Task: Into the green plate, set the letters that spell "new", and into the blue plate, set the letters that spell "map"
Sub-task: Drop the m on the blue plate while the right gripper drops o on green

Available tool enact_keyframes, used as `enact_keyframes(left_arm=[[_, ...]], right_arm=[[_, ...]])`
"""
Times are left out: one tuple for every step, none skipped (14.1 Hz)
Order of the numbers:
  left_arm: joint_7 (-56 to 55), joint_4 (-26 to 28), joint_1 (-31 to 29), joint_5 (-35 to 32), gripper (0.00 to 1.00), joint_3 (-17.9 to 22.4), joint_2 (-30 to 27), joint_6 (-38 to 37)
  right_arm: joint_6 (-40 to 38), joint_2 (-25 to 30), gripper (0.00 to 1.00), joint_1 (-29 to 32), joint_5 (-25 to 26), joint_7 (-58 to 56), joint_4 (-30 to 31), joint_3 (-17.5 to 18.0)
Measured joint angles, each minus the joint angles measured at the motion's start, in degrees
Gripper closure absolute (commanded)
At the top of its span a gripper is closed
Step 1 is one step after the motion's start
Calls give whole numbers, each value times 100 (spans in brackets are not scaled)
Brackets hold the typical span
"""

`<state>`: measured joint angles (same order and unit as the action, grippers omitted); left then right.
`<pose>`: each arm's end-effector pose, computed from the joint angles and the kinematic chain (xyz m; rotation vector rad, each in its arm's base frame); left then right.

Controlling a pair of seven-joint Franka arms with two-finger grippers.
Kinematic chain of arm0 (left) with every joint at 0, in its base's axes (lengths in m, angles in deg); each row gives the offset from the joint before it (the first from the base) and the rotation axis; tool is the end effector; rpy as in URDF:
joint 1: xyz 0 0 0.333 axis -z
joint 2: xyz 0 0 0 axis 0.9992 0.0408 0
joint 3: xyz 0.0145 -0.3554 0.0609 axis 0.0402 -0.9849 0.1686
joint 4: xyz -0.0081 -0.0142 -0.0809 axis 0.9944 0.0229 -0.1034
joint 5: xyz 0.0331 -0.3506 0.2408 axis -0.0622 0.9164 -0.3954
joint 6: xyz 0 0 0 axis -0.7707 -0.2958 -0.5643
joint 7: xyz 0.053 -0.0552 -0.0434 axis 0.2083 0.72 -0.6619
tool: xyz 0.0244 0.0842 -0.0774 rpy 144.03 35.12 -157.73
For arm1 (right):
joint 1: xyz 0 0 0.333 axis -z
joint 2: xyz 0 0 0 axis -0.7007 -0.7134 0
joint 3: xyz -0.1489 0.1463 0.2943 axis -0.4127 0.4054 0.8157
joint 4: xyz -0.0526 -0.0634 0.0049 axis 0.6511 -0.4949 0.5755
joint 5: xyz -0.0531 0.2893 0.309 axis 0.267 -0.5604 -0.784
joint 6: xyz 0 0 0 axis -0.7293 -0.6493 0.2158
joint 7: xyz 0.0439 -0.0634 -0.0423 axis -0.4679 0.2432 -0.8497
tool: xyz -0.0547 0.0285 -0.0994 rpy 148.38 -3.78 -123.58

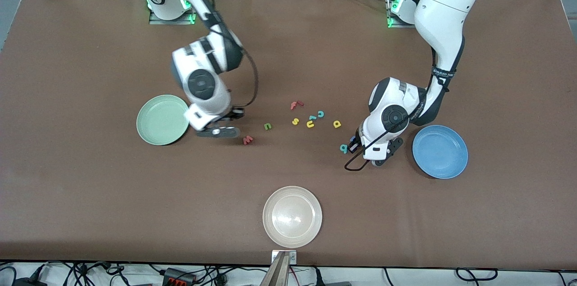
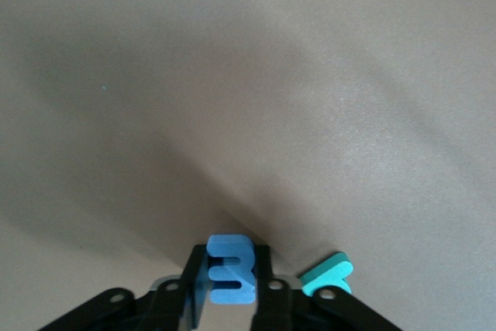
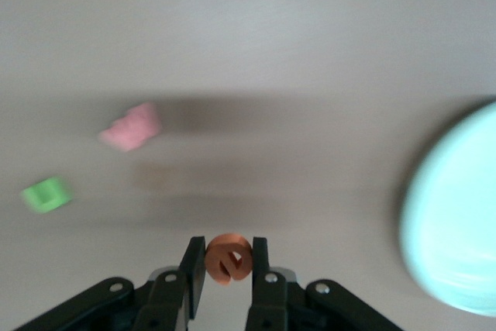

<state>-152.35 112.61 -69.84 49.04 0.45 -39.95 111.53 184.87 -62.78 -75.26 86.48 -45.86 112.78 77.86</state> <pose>0.6573 -0.2791 0.1718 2.8518 1.1794 -0.1838 0.6230 0.2940 0.2956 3.0447 -0.0839 -0.1984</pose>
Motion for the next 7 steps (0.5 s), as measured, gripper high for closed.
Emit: enact_keyframes(left_arm=[[0, 0, -2, 0, 96, 1, -1, 0], [2, -6, -3, 0, 96, 5, -8, -16], [39, -37, -6, -1, 96, 16, -29, -101], [160, -97, -13, -1, 96, 37, -84, -284], [383, -180, -38, -2, 96, 70, -187, -548], [708, -260, -105, -2, 96, 108, -326, -870], [1164, -321, -228, -5, 96, 139, -472, -1164]], right_arm=[[-298, 109, 100, 192, 1, -227, 12, -149], [-523, 168, 100, 354, 1, -467, 40, -283], [-657, 191, 100, 521, 1, -656, 84, -379], [-714, 192, 100, 681, 2, -771, 154, -423], [-719, 185, 100, 798, 2, -813, 248, -433], [-712, 164, 100, 860, 2, -819, 348, -433], [-682, 123, 99, 873, 1, -819, 438, -431]])
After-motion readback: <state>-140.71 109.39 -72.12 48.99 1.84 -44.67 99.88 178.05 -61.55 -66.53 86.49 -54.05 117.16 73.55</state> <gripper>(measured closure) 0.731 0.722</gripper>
